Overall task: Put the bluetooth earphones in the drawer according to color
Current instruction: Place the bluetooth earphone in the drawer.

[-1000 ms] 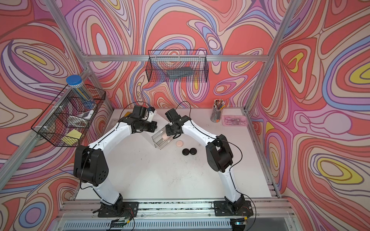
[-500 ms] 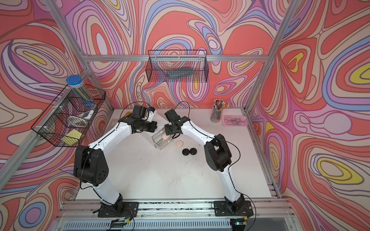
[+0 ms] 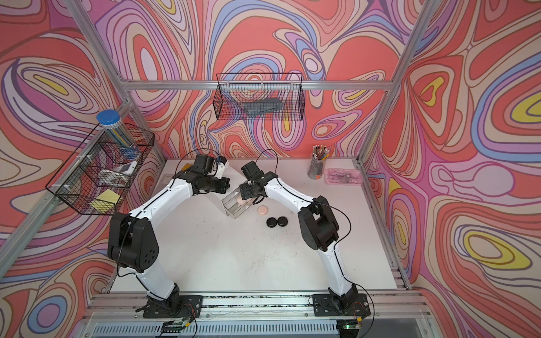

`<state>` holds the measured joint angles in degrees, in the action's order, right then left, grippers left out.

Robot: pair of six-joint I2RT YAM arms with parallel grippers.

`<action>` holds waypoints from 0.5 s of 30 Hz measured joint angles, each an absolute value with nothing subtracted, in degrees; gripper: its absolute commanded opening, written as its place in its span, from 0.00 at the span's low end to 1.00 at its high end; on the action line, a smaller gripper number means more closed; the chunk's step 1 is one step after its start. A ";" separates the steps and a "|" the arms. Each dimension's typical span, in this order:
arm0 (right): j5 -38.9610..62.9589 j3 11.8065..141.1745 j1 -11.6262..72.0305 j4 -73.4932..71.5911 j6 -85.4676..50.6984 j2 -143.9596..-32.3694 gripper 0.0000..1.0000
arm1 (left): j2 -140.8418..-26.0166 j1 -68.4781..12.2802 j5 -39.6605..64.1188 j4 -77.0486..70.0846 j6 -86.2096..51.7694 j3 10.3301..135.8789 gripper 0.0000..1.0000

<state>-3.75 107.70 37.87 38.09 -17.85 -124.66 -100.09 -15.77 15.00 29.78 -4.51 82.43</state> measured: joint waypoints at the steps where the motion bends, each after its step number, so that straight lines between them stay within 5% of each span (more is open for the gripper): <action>1: -4.05 107.24 37.87 38.11 -17.85 -124.20 0.81 | -100.09 -15.77 14.98 29.80 -4.51 82.43 0.00; 15: -6.90 105.86 37.04 39.11 -17.61 -120.11 0.79 | -100.09 -15.77 15.00 29.78 -4.51 82.46 0.00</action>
<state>-6.90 105.86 37.04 39.11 -17.61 -120.11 -100.09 -15.77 15.00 29.78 -4.51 82.46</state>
